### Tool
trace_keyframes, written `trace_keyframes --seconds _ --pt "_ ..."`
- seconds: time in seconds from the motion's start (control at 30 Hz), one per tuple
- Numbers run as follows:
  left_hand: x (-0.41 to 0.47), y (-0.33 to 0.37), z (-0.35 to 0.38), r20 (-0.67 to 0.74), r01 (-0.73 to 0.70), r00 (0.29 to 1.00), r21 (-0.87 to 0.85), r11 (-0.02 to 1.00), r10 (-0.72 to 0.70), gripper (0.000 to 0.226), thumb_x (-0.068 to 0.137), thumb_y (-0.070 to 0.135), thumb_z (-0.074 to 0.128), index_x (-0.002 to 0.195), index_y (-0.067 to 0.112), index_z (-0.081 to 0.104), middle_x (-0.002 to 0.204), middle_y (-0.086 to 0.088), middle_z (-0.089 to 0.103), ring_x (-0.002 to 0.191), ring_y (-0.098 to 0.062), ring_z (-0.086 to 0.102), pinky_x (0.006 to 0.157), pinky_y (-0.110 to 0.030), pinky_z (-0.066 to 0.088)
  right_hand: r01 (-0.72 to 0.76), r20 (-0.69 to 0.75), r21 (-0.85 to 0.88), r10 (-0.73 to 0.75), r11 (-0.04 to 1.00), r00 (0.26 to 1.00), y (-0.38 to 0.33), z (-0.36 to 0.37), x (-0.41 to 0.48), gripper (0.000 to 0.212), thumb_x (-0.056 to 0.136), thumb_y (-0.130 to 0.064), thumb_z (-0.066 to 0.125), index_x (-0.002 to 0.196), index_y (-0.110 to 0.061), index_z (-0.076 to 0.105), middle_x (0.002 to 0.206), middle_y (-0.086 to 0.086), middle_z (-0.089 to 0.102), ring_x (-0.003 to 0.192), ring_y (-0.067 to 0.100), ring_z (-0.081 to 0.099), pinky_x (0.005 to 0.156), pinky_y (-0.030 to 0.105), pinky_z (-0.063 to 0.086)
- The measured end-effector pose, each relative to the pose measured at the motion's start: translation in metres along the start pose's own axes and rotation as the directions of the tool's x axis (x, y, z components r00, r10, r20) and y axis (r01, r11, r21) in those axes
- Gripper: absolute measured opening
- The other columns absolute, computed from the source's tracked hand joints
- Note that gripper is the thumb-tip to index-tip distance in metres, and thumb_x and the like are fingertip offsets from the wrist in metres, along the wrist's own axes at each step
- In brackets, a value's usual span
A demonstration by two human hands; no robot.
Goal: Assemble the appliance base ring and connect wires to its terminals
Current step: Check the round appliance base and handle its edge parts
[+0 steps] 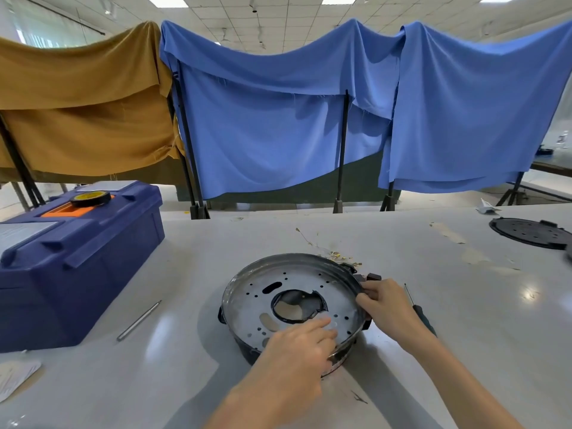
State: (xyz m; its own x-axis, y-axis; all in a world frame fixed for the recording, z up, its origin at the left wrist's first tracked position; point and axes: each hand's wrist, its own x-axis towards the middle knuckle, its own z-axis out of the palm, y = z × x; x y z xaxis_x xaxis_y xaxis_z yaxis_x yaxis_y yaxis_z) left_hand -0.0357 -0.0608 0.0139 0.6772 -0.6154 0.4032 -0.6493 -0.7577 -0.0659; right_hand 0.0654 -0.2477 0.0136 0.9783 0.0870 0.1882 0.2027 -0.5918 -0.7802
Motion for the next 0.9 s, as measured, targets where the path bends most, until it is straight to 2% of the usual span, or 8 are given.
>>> trace_keyframes --seconds 0.13,0.27,0.33,0.47,0.57,0.63,0.7,0.9 --pt "0.004 -0.005 0.001 0.066 0.015 0.998 -0.169 0.986 -0.004 0.04 0.093 0.035 0.054 0.125 0.012 0.062 0.134 0.009 0.057 0.14 -0.005 0.029 0.117 -0.02 0.011 0.001 0.012 -0.01 -0.001 1.0 1.0 0.002 -0.001 0.002 0.02 0.081 0.0 0.05 0.062 0.006 0.046 0.055 0.007 0.033 0.059 0.02 0.026 0.059 0.031 0.021" --pt "0.013 -0.015 0.004 0.119 0.088 0.991 -0.253 0.963 -0.06 0.057 0.085 0.058 0.057 0.123 0.017 0.064 0.139 0.014 0.051 0.141 0.002 0.017 0.104 -0.006 -0.007 0.003 0.021 -0.034 -0.002 0.999 1.0 0.002 0.0 0.004 0.017 0.082 -0.001 0.05 0.072 0.011 0.055 0.056 0.007 0.035 0.058 0.019 0.027 0.058 0.03 0.021" --pt "0.018 -0.017 0.002 0.195 0.173 0.974 -0.3 0.938 -0.117 0.066 0.078 0.067 0.06 0.129 0.025 0.059 0.147 0.017 0.04 0.139 0.006 0.01 0.105 -0.009 -0.007 -0.001 0.027 -0.031 0.001 1.0 1.0 0.002 0.0 0.005 0.018 0.083 -0.001 0.049 0.072 0.013 0.053 0.057 0.009 0.036 0.059 0.019 0.028 0.058 0.03 0.022" --pt "0.024 -0.022 0.002 0.388 0.334 0.902 -0.347 0.876 -0.19 0.089 0.07 0.08 0.054 0.145 0.035 0.035 0.157 0.022 0.011 0.142 0.006 -0.005 0.117 -0.039 0.006 -0.004 0.034 -0.015 0.005 1.0 0.999 0.0 0.001 0.003 0.021 0.081 0.001 0.05 0.062 0.009 0.046 0.053 0.009 0.037 0.053 0.019 0.032 0.052 0.027 0.025" --pt "0.025 -0.026 0.001 0.468 0.381 0.86 -0.325 0.866 -0.203 0.088 0.071 0.079 0.055 0.146 0.037 0.033 0.157 0.021 0.007 0.143 0.002 -0.005 0.118 -0.047 0.011 -0.02 0.019 0.029 0.019 0.999 1.0 -0.001 0.003 0.0 0.018 0.08 0.001 0.051 0.062 0.0 0.052 0.049 0.009 0.038 0.049 0.02 0.033 0.049 0.028 0.028" --pt "0.025 -0.027 0.0 0.48 0.362 0.857 -0.299 0.883 -0.188 0.084 0.073 0.073 0.059 0.145 0.038 0.034 0.157 0.018 0.01 0.143 0.0 -0.001 0.116 -0.043 0.011 -0.041 0.023 0.033 0.04 0.999 0.999 -0.004 0.004 -0.001 0.025 0.082 0.0 0.052 0.095 -0.018 0.064 0.048 0.008 0.043 0.047 0.021 0.036 0.044 0.025 0.03" --pt "0.025 -0.028 0.001 0.47 0.334 0.864 -0.265 0.904 -0.182 0.081 0.075 0.069 0.061 0.145 0.039 0.035 0.156 0.015 0.018 0.141 -0.002 0.007 0.112 -0.038 0.014 -0.057 0.025 0.007 0.056 0.998 0.998 -0.004 0.005 0.0 0.047 0.084 -0.002 0.052 0.128 -0.015 0.058 0.049 0.009 0.049 0.041 0.018 0.038 0.038 0.019 0.031" --pt "0.032 -0.025 -0.002 0.44 0.267 0.879 -0.134 0.954 -0.184 0.06 0.085 0.059 0.056 0.138 0.035 0.047 0.152 0.004 0.033 0.142 -0.017 0.019 0.108 -0.043 0.02 -0.032 0.028 -0.033 0.033 0.999 0.999 -0.009 0.005 -0.003 0.052 0.084 -0.003 0.05 0.135 -0.012 0.054 0.047 0.011 0.058 0.028 0.009 0.043 0.04 0.021 0.044"
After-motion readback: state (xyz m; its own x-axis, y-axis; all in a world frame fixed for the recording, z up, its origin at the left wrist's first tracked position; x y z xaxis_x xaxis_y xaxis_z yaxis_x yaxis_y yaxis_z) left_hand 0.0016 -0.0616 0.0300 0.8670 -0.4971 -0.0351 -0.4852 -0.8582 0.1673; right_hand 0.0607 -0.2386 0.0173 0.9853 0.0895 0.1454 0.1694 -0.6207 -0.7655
